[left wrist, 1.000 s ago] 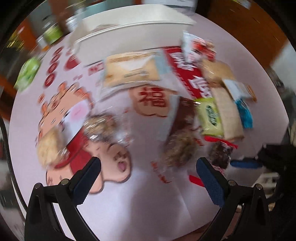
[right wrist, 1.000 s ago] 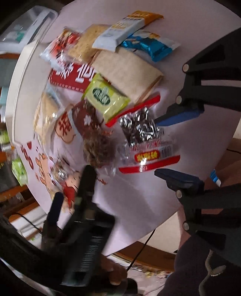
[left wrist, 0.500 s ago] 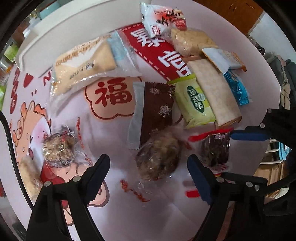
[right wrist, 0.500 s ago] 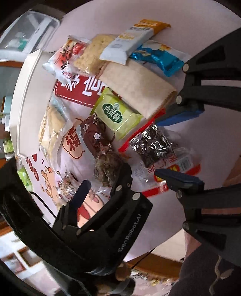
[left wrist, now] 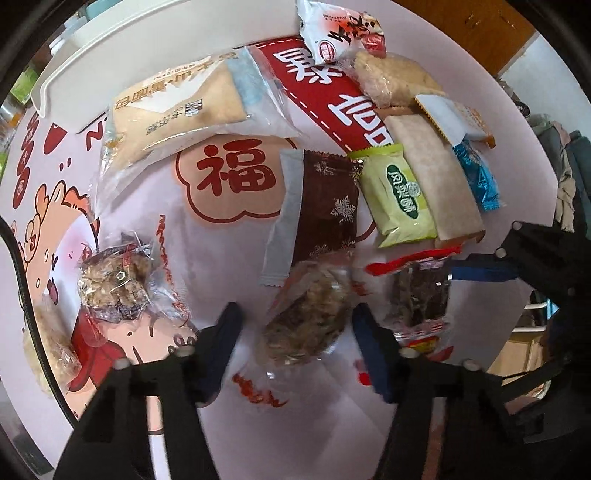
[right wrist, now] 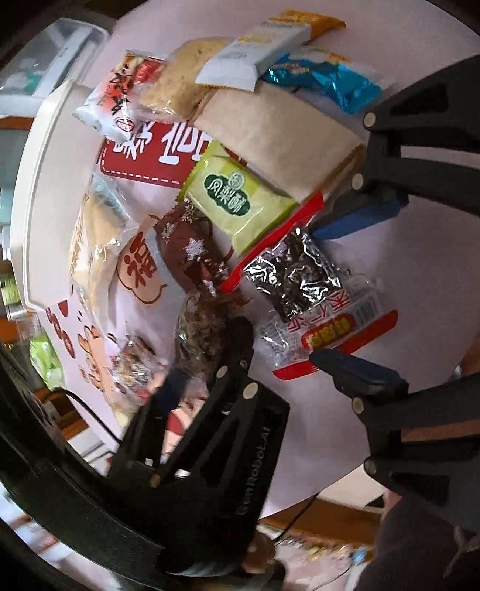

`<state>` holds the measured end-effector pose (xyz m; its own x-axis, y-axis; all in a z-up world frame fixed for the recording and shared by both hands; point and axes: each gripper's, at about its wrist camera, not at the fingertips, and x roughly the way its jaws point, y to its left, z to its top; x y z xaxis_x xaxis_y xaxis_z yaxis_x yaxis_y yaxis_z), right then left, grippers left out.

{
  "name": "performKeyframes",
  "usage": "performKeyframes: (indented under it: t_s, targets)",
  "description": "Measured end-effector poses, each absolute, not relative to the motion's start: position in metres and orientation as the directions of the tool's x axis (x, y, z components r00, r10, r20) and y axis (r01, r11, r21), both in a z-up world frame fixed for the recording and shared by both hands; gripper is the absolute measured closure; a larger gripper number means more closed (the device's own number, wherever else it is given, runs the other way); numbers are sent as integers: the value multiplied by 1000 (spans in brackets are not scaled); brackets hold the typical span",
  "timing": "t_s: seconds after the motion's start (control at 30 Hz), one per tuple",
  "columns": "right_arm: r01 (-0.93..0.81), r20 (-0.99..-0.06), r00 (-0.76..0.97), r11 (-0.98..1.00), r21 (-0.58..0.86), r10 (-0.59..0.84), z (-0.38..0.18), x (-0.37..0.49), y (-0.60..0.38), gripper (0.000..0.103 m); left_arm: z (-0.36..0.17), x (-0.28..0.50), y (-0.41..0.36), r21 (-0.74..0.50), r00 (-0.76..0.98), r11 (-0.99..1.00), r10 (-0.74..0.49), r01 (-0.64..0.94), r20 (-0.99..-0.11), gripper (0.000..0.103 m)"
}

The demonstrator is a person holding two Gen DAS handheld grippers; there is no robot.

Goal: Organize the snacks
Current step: 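Grasp the nut pack with the left tool while the right tool grasps the red-striped jerky pack, then lift both packs over the white tray and release them inside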

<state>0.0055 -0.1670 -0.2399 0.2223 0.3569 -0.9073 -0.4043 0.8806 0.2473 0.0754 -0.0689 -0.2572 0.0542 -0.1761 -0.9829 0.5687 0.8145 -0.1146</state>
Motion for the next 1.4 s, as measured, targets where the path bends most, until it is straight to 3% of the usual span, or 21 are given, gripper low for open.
performKeyframes:
  t_s: [0.07, 0.2, 0.27, 0.43, 0.67, 0.97, 1.4]
  targets:
    - [-376, -901, 230, 887, 268, 369, -242, 10, -167, 39, -255, 78, -65, -135, 43, 819, -191, 558, -981, 59]
    - [-351, -894, 281, 904, 243, 350, -242, 14, -160, 38, -253, 80, -58, -143, 44, 828, -198, 541, -979, 61]
    - [-335, -896, 325, 923, 191, 303, -242, 14, -155, 51, -252, 79, -54, -138, 51, 832, -195, 538, -979, 61]
    - [-309, -877, 301, 908, 283, 375, -242, 20, -164, 62, -251, 79, -41, -139, 56, 854, -192, 502, -980, 62]
    - [-327, -868, 336, 910, 255, 365, -220, 16, -162, 64, -234, 69, -13, -131, 88, 885, -190, 447, -978, 62]
    - [-333, -801, 482, 920, 207, 355, -150, 38, -172, 64, -153, 80, 16, -98, 248, 910, -211, 403, -945, 62]
    - [-290, -632, 729, 955, 63, 263, -50, 155, -168, 63, -57, 187, -14, 61, 532, 943, -131, 328, -837, 62]
